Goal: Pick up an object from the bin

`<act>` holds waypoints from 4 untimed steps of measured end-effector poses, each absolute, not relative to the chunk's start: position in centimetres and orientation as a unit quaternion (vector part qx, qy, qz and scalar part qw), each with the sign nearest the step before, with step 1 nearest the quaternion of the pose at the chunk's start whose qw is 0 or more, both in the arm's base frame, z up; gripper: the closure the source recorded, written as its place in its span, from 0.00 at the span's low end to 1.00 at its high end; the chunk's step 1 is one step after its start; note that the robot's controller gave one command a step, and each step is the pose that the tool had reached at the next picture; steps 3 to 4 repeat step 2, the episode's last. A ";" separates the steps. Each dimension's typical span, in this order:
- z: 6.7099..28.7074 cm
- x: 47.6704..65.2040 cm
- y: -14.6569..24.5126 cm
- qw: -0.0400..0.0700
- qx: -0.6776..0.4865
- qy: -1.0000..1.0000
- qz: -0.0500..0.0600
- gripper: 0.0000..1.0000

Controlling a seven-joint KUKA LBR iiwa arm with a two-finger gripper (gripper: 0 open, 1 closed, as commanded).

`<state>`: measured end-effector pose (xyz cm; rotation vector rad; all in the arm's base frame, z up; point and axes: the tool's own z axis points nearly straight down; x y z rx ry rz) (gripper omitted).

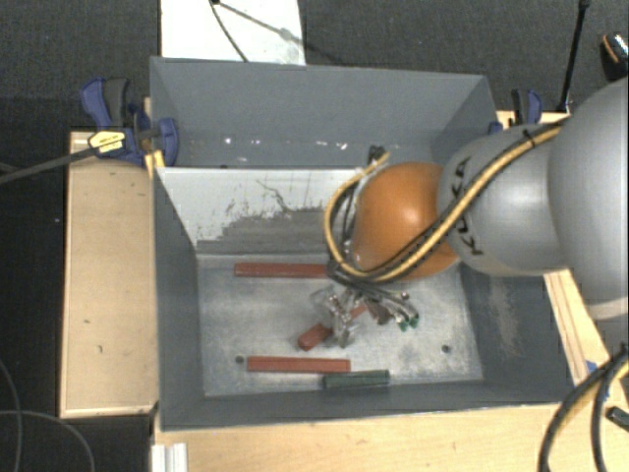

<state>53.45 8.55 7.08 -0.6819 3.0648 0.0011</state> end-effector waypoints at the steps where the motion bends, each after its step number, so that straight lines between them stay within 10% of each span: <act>1: 7.1 53.1 13.0 0.002 -0.208 0.978 0.002 1.00; 2: 28.9 53.1 11.0 0.006 -0.302 0.953 -0.001 1.00; 4: 28.9 53.1 11.0 0.006 -0.302 0.953 -0.001 1.00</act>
Offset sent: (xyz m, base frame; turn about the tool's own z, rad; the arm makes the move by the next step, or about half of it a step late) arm -0.0038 0.0410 -0.0008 0.0207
